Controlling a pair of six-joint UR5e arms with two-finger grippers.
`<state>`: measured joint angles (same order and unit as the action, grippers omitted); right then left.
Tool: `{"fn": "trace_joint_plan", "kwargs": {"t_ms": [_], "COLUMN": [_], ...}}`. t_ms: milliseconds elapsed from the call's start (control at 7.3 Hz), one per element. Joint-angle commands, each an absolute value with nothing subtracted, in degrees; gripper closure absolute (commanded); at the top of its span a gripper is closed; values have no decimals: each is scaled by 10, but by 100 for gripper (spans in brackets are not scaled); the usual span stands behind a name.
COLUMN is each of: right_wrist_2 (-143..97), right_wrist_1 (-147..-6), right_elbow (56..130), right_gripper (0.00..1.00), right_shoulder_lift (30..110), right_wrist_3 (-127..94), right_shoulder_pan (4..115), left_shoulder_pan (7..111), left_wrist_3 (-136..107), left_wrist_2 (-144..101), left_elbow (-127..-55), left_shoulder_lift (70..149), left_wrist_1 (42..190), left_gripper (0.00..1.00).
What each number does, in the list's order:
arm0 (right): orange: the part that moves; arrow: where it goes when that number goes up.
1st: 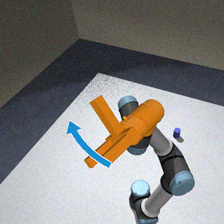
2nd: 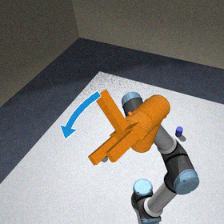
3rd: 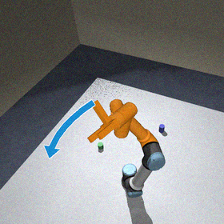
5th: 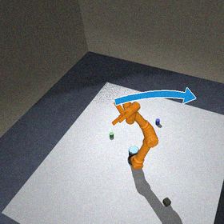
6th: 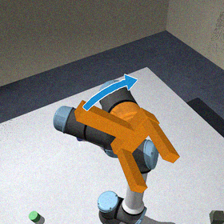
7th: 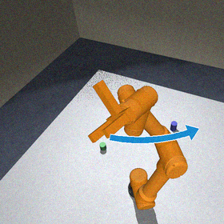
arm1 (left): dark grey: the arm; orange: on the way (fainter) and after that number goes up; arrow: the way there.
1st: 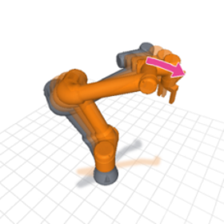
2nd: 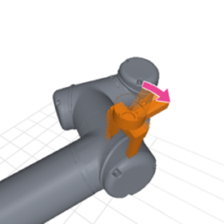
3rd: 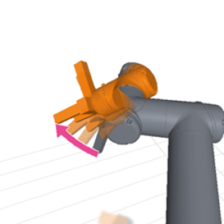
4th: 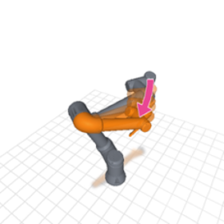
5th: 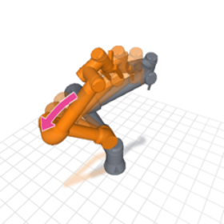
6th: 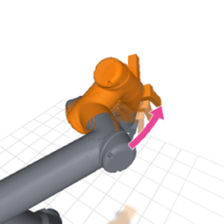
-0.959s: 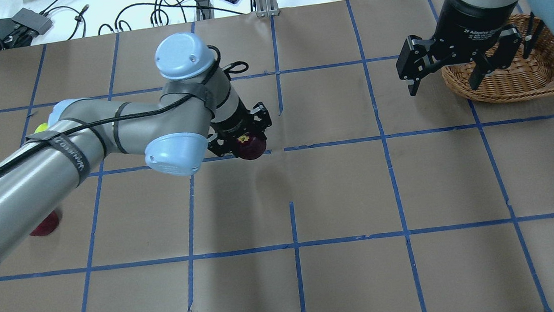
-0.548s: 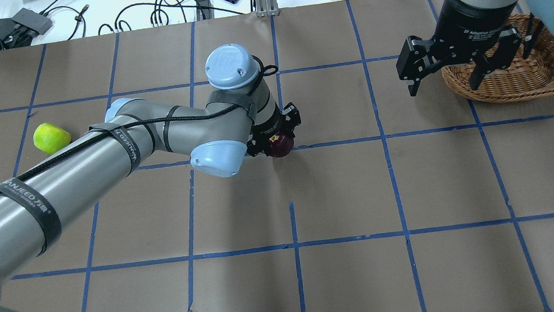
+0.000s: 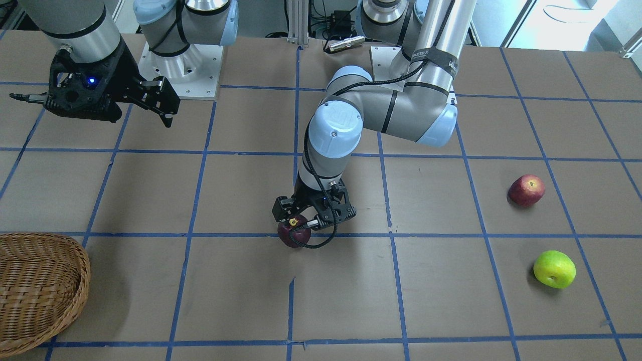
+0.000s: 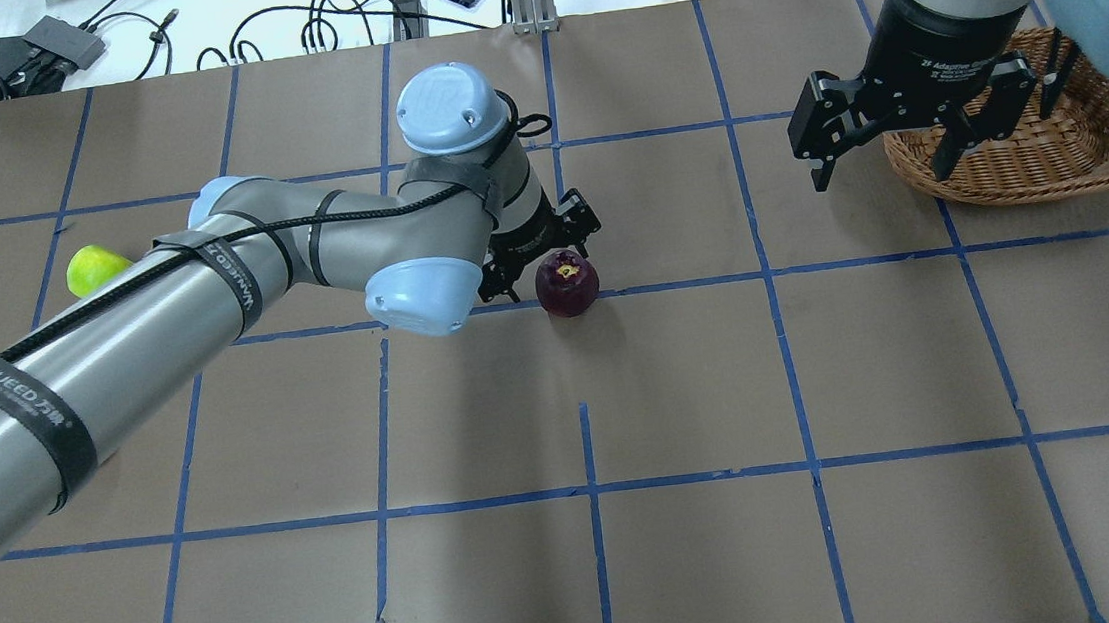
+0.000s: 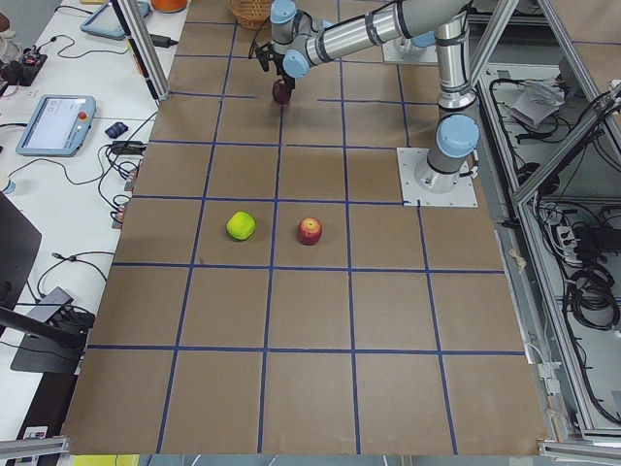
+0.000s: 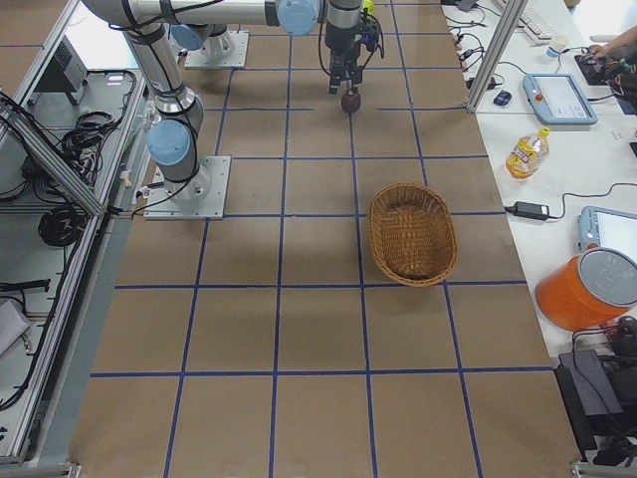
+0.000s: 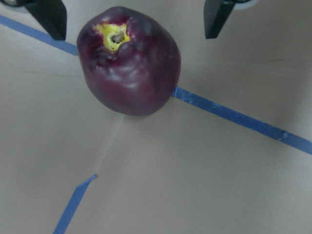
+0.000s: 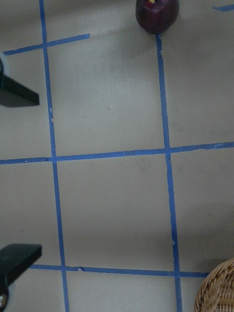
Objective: Put all apples into basket
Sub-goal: 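Grasp the red apple with the left gripper while the right grasps the purple apple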
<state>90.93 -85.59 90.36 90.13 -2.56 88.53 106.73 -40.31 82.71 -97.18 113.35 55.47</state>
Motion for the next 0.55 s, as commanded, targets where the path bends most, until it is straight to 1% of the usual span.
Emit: {"fn": "trace_joint_plan", "kwargs": {"t_ms": [0, 274, 411], "right_wrist_2": [905, 904, 897], "right_wrist_1": [-859, -873, -917], "right_elbow": [919, 930, 938], "right_gripper": [0, 0, 0], "right_shoulder_lift": [885, 875, 861], "right_wrist_3": [-29, -87, -111], "right_shoulder_pan": [889, 908, 924], "left_shoulder_pan": [994, 908, 856], "left_wrist_3": [-283, -69, 32], "left_wrist_2": [828, 940, 1001], "left_elbow": [-917, -927, -951], "left_shoulder_lift": [1087, 1047, 1032], "left_wrist_1": [701, 820, 828], "left_gripper": [0, 0, 0]}}
